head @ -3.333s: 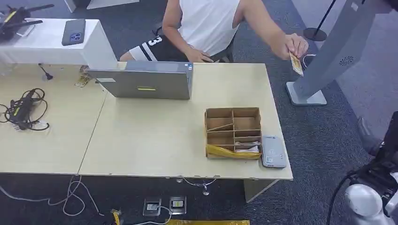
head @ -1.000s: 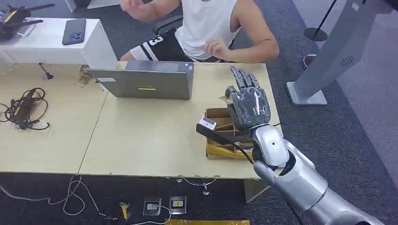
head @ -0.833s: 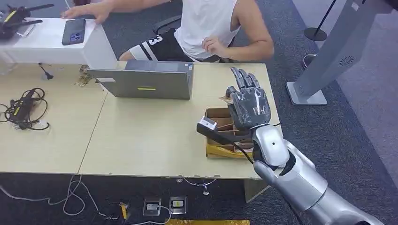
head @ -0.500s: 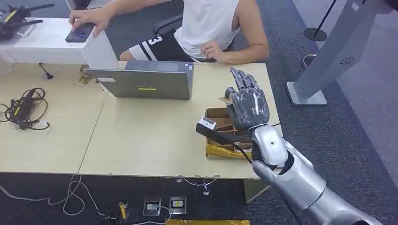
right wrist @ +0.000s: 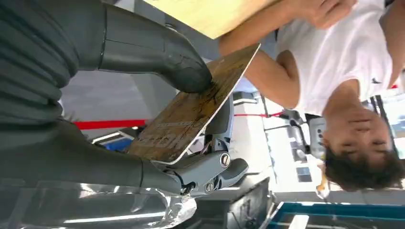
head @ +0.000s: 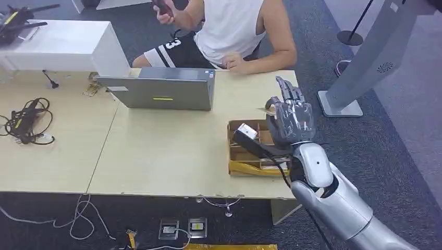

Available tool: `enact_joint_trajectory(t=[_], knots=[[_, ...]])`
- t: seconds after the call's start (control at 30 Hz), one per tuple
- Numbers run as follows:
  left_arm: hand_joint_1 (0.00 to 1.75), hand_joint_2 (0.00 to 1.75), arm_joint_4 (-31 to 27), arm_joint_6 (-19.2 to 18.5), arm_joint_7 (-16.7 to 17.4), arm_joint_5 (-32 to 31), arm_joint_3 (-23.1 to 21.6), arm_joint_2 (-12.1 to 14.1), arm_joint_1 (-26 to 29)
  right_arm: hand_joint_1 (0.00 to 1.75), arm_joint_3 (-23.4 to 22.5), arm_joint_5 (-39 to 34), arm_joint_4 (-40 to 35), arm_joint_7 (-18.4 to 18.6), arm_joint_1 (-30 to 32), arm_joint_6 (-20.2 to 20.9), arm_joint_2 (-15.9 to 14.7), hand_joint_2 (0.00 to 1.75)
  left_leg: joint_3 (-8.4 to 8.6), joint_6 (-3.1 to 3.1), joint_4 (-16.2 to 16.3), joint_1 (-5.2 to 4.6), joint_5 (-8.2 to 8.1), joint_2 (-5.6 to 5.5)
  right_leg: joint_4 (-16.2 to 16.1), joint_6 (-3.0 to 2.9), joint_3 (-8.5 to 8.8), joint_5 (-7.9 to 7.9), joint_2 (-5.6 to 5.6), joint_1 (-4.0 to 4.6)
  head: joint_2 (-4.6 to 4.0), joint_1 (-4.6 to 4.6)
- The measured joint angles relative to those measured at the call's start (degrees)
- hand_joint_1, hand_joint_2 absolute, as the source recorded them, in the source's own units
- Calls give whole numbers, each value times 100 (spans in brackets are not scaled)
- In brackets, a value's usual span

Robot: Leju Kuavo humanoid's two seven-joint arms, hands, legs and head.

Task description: Pass the card to the sensor for recognition and then transmit it.

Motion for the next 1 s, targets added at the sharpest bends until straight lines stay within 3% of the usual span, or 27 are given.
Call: enact_joint_trajectory(t=[0.2, 0.43, 0.77, 1.0], knots=[[0, 0, 2, 0, -105, 170, 6, 74, 112, 175, -493, -375, -480, 109, 403, 96, -565, 175, -2, -3, 5, 0, -6, 7, -1, 0, 1, 0, 4, -1, 0, 0], [0, 0, 4, 0, -236, 365, 42, 87, 191, 175, -908, -522, -863, 192, 778, 92, -961, 175, 0, -3, 6, 1, -6, 9, 0, 0, 1, 0, 5, 2, 0, -2], [0, 0, 31, 0, -210, 391, 46, 177, 337, 175, -1311, -725, -1025, 96, 1457, 13, -1320, 175, -4, -4, 5, 5, -7, 9, -1, 0, 2, 0, 4, 4, 0, -5], [0, 0, 52, 0, -210, 485, 46, 223, 353, 175, -1364, -846, -1053, 166, 1634, 267, -1425, 175, -2, -4, 5, 6, -6, 14, 0, 0, 2, 0, 6, 4, 0, -2]])
